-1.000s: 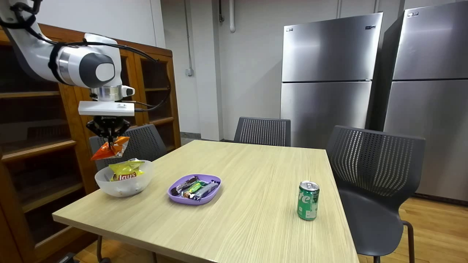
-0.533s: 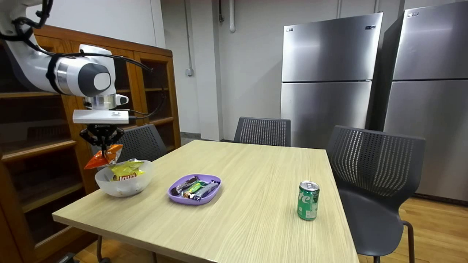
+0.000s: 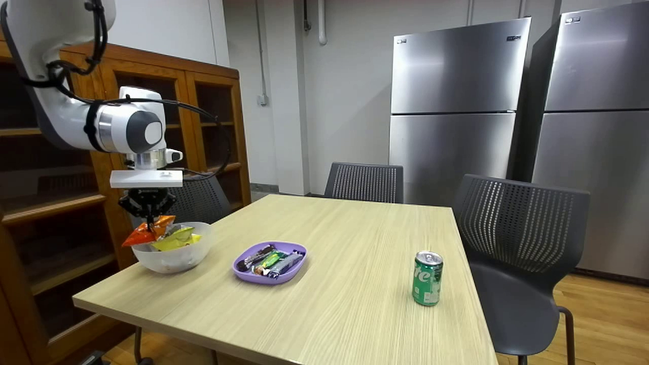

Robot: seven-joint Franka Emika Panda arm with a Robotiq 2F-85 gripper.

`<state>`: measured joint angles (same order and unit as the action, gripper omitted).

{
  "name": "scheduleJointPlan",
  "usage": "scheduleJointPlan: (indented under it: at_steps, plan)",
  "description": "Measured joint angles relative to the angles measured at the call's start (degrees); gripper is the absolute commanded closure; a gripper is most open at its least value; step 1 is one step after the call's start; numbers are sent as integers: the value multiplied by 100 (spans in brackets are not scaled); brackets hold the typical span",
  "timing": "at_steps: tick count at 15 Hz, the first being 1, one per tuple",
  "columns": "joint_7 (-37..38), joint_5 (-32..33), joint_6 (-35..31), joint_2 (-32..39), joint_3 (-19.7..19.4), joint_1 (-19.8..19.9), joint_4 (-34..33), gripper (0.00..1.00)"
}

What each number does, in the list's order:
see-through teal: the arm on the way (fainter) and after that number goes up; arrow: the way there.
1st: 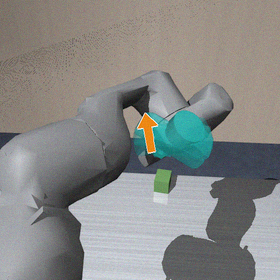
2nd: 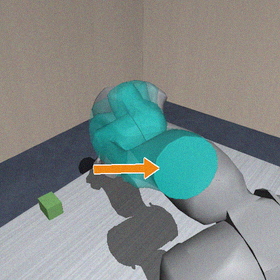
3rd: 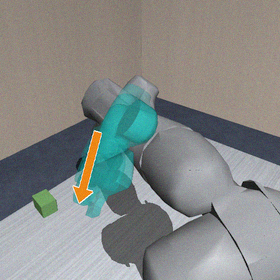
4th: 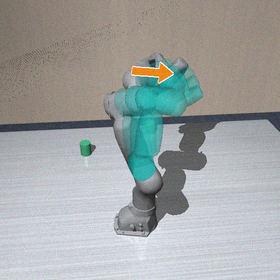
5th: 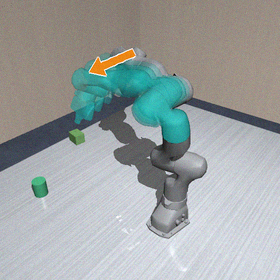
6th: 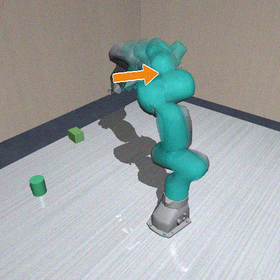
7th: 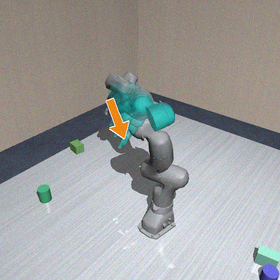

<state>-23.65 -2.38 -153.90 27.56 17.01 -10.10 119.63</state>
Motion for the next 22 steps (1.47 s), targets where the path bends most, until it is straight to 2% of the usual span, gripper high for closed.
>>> scheduleJointPlan:
  at_steps: [10, 11, 12, 14, 17, 22]
  plan:
    - [80, 28, 6, 217, -115, 10, -358, 100]
    - [80, 28, 6, 217, -127, 12, -358, 95]
    - [80, 28, 6, 217, -133, 17, -358, 73]
    - [80, 28, 6, 217, -137, 25, -358, 68]
    - [80, 28, 6, 215, -135, 31, -358, 48]
    - [60, 24, -6, 108, -24, 129, -325, 9]
